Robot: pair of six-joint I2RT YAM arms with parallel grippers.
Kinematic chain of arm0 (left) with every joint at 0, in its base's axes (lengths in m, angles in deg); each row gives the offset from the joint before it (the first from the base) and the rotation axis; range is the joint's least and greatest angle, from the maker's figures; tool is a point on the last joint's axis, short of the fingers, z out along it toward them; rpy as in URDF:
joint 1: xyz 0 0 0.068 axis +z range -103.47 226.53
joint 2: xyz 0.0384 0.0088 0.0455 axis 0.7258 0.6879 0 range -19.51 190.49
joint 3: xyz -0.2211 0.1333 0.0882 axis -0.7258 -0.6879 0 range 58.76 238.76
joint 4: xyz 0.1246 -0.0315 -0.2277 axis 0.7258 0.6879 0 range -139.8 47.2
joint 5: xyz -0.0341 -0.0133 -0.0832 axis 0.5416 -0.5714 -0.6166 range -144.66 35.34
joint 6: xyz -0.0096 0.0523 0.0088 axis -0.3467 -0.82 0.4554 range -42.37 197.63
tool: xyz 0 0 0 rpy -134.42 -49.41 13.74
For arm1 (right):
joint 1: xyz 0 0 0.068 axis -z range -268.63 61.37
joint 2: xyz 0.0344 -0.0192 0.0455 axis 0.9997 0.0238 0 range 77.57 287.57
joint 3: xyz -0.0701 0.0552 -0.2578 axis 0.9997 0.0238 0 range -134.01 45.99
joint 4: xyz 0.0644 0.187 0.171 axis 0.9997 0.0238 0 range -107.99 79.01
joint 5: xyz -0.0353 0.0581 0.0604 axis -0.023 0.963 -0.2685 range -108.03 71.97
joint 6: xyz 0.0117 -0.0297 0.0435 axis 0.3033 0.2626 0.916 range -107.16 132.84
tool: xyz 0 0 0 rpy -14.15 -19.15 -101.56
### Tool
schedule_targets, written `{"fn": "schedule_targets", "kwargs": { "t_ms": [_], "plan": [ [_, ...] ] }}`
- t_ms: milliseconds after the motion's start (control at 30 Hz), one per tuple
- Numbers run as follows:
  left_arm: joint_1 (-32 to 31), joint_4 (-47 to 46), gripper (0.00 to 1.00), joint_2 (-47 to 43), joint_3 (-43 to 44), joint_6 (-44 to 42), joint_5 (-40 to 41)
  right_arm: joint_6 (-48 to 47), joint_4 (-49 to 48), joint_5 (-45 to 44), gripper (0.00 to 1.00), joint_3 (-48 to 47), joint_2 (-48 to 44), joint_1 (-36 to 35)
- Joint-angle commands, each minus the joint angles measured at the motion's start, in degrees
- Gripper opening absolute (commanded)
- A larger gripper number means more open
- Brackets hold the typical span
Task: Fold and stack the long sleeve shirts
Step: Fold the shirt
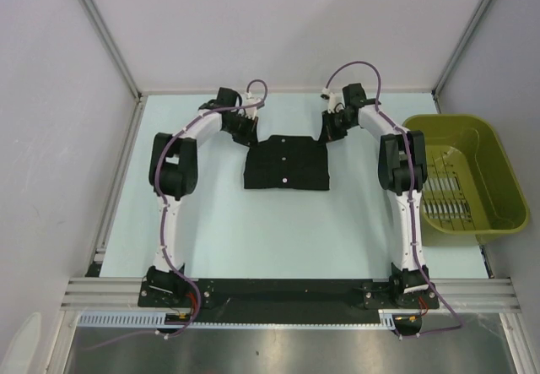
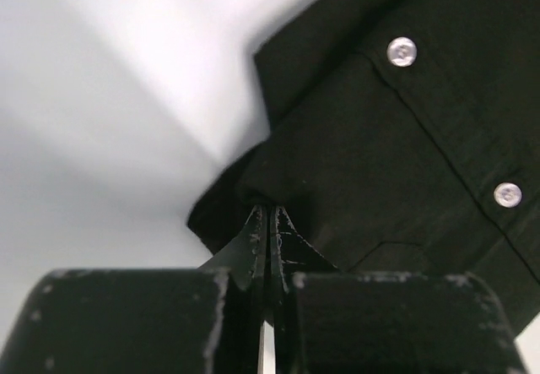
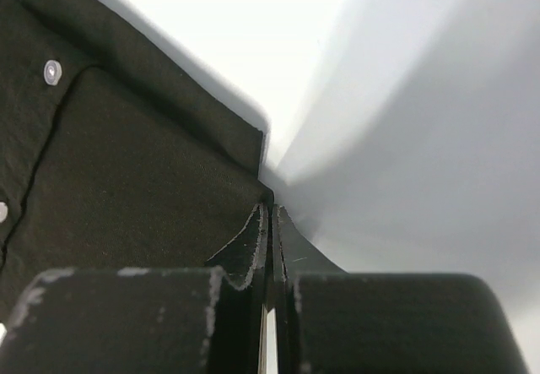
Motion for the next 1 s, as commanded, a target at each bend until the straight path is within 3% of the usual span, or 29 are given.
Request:
{"fn": "schedule_targets", "kwargs": {
  "t_ms": [0,200,333,500,567,667,767,867,900,967],
  "plan": [
    [-0.4,-9.7,0.0,-10.0,-6.6,3.5,1.6,0.0,-1.3,-0.8,0.0,4.6,-8.2,2.1],
    [1.1,-14.7,0.0,-10.3,-7.6,5.5,4.9,2.4,-6.6,-2.5,0.0,7.3,-8.6,3.9],
    [2.5,-10.9,0.0,-5.3,-2.5,5.3,4.8,2.7,-7.5,-3.9,0.0,5.5,-6.1,4.2],
    [2.5,1.6,0.04,5.5,14.4,4.7,3.4,3.5,-7.1,-7.3,0.0,2.4,-2.6,3.6],
    [2.5,2.4,0.05,6.3,15.7,5.1,3.7,3.4,-7.2,-7.7,0.0,1.6,-1.9,3.1],
    [2.7,1.6,0.14,5.0,13.8,4.4,3.2,3.4,-6.5,-7.9,0.0,-0.1,-1.3,2.4],
    [4.5,-2.8,0.33,1.8,11.4,6.7,-1.0,3.2,-6.2,-8.1,0.15,-0.4,-3.6,2.4],
    [7.0,-9.7,0.48,-5.6,4.7,9.6,-3.1,3.7,-7.4,-7.2,0.17,2.3,-7.6,3.7],
    [7.5,-10.0,0.52,-8.5,3.5,9.3,-3.1,3.3,-7.4,-7.5,0.36,3.3,-10.0,4.0],
    [7.6,-9.0,0.62,-10.6,0.4,8.3,-5.4,2.9,-5.9,-7.3,0.55,4.5,-11.8,4.9]
  ]
}}
